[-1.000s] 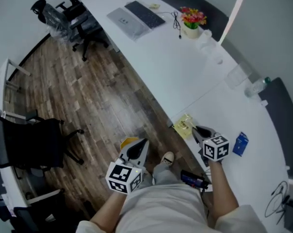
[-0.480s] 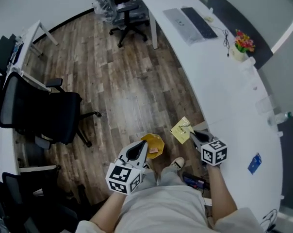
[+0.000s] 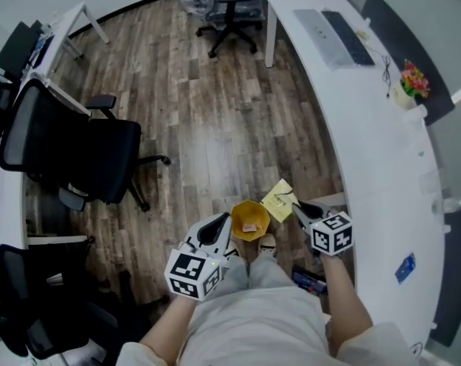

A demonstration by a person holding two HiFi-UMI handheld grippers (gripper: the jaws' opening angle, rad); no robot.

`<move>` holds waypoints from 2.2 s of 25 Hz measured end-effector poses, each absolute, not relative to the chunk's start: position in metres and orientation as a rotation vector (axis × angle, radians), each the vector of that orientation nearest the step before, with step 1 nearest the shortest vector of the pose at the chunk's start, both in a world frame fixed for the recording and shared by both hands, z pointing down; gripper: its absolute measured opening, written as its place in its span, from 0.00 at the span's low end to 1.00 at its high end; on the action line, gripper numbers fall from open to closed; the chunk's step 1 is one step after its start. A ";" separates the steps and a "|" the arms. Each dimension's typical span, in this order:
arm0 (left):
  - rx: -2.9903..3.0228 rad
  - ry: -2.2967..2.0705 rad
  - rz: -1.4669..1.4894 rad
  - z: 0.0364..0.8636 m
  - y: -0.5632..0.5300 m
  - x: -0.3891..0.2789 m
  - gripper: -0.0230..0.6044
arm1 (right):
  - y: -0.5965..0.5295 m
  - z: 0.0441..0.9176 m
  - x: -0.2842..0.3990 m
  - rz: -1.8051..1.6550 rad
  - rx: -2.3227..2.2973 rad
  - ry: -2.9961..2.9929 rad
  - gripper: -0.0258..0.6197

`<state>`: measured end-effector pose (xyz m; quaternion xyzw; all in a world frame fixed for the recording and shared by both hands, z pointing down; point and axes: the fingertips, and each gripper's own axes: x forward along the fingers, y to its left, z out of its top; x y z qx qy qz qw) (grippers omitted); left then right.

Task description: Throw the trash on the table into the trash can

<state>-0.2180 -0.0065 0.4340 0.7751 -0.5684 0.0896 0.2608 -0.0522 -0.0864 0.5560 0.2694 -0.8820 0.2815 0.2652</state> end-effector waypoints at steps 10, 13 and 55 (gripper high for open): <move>2.006 -1.570 0.252 0.463 -0.001 -0.228 0.04 | -0.092 0.586 -0.066 0.729 0.574 -2.338 0.14; 1.979 -1.568 0.263 0.481 -0.002 -0.231 0.04 | -0.093 0.602 -0.074 0.702 0.503 -2.319 0.14; 1.766 -1.516 0.261 0.826 0.034 -0.250 0.04 | -0.024 1.063 -0.126 0.811 0.351 -1.996 0.14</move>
